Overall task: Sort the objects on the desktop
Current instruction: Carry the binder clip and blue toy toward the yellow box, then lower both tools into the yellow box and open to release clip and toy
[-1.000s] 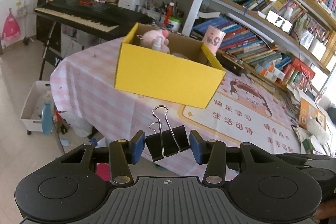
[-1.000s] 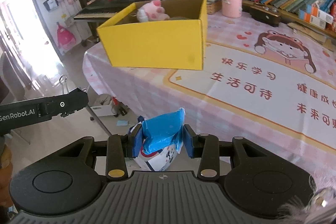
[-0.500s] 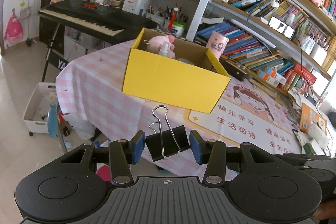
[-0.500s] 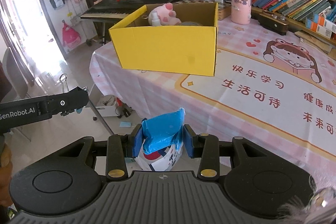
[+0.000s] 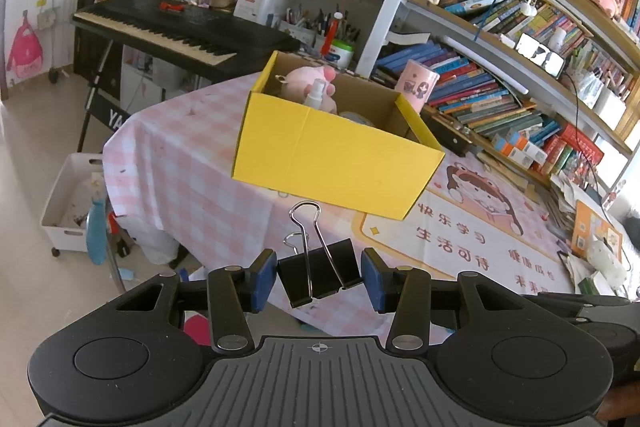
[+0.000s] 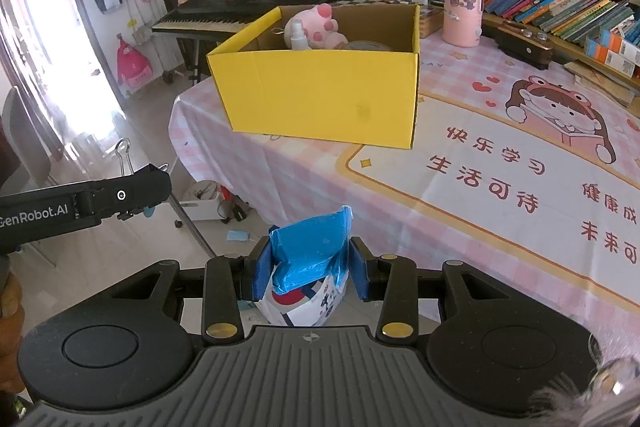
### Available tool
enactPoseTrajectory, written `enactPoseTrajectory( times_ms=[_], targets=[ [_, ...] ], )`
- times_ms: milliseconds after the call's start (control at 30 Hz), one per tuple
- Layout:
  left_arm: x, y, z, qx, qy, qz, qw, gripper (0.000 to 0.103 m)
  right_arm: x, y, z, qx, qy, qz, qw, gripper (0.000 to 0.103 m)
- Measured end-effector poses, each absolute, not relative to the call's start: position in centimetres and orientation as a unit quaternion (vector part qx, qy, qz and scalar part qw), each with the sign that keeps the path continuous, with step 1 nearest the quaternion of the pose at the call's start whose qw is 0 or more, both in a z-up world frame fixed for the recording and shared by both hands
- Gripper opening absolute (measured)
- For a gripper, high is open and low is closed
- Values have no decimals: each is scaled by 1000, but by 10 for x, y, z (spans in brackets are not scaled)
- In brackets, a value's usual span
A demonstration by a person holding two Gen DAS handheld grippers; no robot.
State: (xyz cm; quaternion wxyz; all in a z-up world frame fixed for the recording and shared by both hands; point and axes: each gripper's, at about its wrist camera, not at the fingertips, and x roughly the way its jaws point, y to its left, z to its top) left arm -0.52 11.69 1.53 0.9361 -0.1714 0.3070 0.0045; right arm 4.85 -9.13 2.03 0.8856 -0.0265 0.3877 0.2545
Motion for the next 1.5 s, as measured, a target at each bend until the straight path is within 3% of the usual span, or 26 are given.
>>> enactPoseTrajectory(
  times_ms=[267, 1033, 1500],
  targets=[
    [18, 119, 17, -171, 299, 15, 939, 44, 75, -89, 22, -30, 384, 262, 885, 37],
    [143, 116, 62, -158, 215, 71, 961, 45, 215, -80, 83, -44, 260, 306, 915, 37],
    [200, 112, 33, -122, 270, 97, 950, 45, 290, -43, 54, -161, 289, 368, 869, 37]
  ],
)
